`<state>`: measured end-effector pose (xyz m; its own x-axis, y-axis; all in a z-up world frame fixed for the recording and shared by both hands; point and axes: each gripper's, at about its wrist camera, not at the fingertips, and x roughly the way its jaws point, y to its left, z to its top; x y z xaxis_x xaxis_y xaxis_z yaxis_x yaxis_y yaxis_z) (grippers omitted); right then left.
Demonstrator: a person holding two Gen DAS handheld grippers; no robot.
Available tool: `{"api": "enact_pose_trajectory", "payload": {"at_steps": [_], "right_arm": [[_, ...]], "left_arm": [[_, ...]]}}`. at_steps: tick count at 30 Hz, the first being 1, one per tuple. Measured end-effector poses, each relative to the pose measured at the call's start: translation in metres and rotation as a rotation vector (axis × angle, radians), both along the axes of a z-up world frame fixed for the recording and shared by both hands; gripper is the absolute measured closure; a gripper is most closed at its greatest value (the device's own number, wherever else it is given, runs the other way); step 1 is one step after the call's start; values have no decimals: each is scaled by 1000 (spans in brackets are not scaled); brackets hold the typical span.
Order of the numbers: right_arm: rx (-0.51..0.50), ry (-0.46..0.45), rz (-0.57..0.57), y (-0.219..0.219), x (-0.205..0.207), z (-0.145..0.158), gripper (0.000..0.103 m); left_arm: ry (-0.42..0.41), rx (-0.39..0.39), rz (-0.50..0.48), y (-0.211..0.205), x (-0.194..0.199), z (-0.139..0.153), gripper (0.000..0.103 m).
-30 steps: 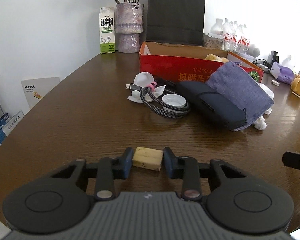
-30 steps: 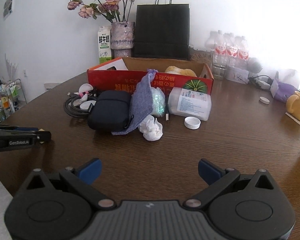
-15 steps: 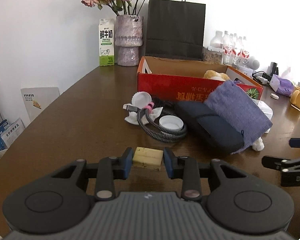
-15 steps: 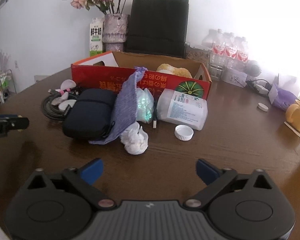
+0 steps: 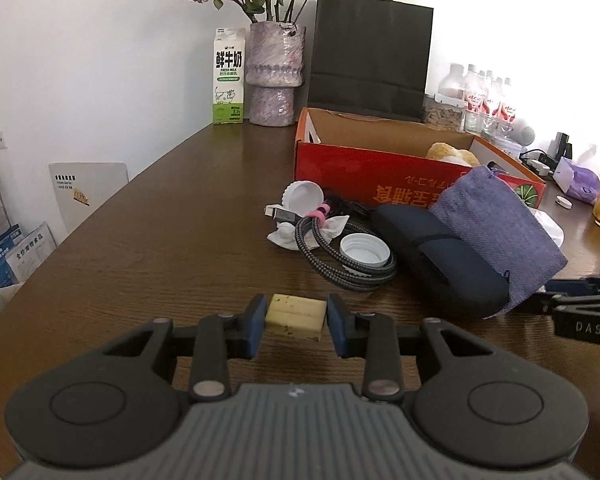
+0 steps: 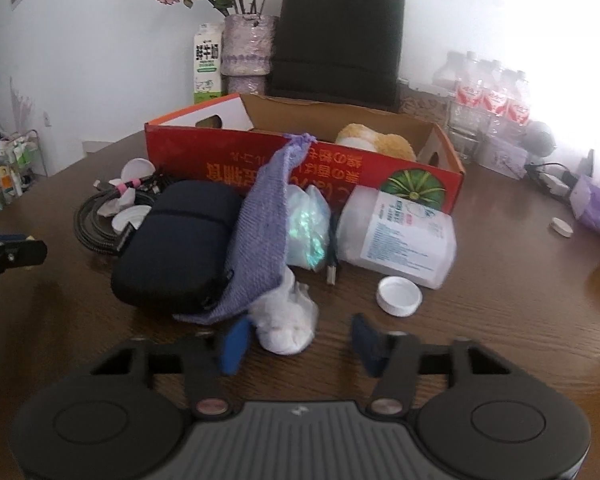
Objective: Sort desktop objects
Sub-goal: 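Grasp the white tissue with the right tool, then place the block in the box with the left tool while the right tool drops the tissue there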
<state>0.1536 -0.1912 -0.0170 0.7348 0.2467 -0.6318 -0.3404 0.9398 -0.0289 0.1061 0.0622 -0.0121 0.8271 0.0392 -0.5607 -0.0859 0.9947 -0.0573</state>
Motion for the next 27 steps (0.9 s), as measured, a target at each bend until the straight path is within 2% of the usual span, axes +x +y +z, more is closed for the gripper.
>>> {"api": "enact_pose_trajectory", "payload": {"at_steps": [1,5,15,22,27], "right_arm": [[10,4,5,0,1,0,80],[25,-12,13,0,-3,2,83],[47,-67,-28,-13,-10,17,84],[71,-178,-59,-27,-2,51,84],[99,-247,-72,-30,18,77,84]], "left_arm": [[1,-2,0,1,0,0,70],[0,-4,-1,2,0,-1,70],[-50,-14,-7,0,1,15,70],[-181,3,-38,-9,15,57,70],[-255,-36,-72,-18,39,85,70]]}}
